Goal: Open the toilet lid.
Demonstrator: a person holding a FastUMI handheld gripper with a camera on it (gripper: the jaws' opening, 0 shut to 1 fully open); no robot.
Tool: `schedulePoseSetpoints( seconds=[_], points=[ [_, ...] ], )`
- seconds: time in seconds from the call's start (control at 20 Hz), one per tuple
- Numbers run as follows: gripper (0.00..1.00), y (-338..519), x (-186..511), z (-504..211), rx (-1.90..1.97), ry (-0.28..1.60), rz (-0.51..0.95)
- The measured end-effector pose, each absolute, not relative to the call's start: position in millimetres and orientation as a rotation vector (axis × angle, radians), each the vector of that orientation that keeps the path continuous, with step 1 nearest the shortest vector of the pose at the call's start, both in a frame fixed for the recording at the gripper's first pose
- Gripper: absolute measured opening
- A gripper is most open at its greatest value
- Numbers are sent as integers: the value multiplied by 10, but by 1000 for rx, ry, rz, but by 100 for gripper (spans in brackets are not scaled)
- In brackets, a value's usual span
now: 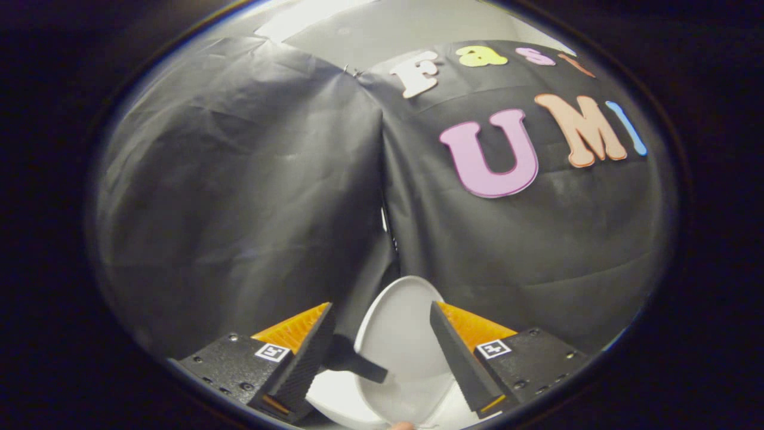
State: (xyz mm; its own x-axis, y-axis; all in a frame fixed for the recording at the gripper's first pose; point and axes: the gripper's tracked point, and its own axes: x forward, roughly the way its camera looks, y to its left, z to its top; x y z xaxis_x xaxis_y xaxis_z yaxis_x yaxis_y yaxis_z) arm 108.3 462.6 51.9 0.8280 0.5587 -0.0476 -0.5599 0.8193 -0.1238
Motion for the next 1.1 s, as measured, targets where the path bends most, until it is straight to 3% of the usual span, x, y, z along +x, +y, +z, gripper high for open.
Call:
schedulePoseSetpoints(
  seconds=[0.55,0.75,1.1],
  points=[
    [97,2836,1135,1500,-163,-135,325],
    [96,2091,1116,1613,-169,-119,365],
    [84,512,1036,1618,-144,-152,277]
  ],
)
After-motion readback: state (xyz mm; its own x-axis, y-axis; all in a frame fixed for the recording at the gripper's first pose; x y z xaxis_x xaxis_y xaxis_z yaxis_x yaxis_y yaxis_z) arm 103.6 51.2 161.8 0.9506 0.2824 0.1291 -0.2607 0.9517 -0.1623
